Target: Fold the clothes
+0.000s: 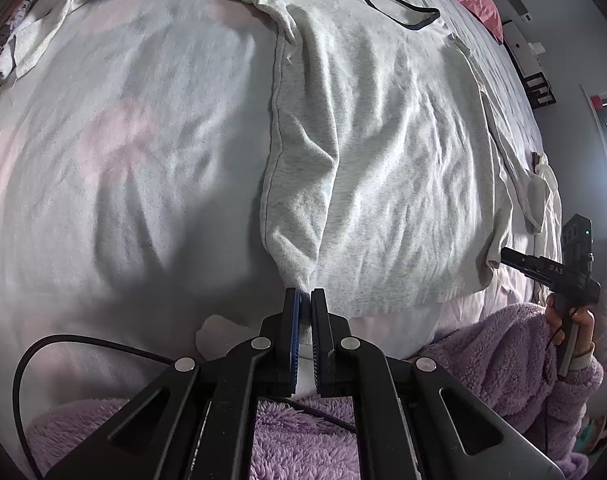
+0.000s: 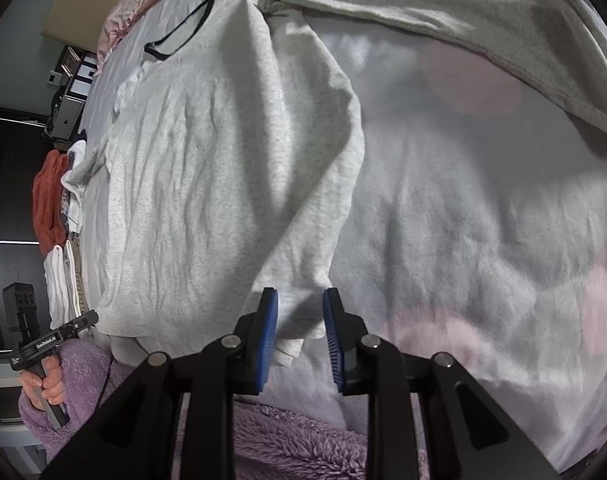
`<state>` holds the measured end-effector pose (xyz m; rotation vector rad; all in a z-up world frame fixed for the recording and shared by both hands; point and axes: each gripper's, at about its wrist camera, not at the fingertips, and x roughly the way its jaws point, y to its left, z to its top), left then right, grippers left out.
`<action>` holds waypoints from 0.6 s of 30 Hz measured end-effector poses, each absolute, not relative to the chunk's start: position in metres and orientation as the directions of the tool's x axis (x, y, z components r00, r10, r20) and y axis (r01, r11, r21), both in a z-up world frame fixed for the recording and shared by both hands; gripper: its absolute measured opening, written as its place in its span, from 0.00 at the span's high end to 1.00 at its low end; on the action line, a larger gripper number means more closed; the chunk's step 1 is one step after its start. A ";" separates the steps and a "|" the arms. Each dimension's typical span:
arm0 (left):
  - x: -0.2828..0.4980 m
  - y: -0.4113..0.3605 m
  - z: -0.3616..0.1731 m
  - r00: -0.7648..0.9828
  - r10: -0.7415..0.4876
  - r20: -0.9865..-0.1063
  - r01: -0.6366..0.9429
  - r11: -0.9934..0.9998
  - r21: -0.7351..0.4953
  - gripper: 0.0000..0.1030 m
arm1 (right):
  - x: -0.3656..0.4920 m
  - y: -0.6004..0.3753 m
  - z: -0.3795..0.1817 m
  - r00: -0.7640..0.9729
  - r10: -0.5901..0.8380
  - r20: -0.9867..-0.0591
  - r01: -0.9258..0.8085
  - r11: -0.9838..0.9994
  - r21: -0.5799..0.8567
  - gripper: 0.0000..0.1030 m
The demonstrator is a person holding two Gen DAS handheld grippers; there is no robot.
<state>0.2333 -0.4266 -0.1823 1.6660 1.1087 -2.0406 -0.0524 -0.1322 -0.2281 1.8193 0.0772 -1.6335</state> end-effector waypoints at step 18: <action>0.242 -0.436 -0.136 -0.389 0.217 -0.895 0.623 -0.654 -0.429 0.95 | -0.061 -0.087 -0.171 0.095 -0.347 -0.933 0.456 -0.818 0.351 0.96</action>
